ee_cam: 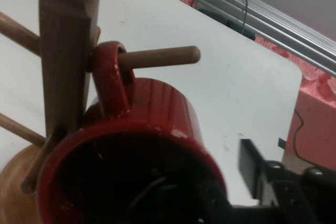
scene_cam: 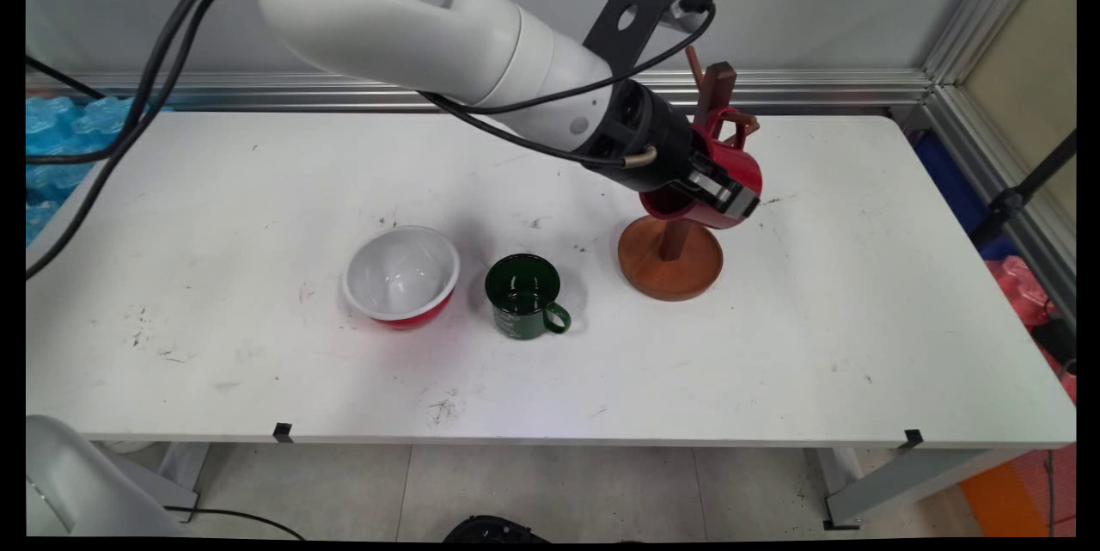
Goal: Pick up the red mug from the rack, then place the picked object on the table
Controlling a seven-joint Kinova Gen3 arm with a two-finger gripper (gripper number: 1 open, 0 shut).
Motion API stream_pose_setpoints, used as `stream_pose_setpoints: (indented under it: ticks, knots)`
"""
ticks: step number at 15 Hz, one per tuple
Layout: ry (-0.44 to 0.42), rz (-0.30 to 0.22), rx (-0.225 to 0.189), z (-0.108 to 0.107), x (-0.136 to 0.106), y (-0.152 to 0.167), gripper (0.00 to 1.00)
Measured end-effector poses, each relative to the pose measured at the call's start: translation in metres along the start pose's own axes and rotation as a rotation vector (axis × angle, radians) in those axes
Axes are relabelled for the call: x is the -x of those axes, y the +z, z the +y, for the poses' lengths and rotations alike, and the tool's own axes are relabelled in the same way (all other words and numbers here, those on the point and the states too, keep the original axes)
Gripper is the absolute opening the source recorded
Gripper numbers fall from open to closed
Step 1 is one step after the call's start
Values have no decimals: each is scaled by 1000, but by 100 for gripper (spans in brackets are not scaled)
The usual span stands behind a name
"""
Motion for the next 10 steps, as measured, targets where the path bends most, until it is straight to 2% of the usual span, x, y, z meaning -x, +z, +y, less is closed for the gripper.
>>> stream_pose_setpoints:
  ticks: [10]
  knots:
    - [31,-4,-21,-2,4,-3,0]
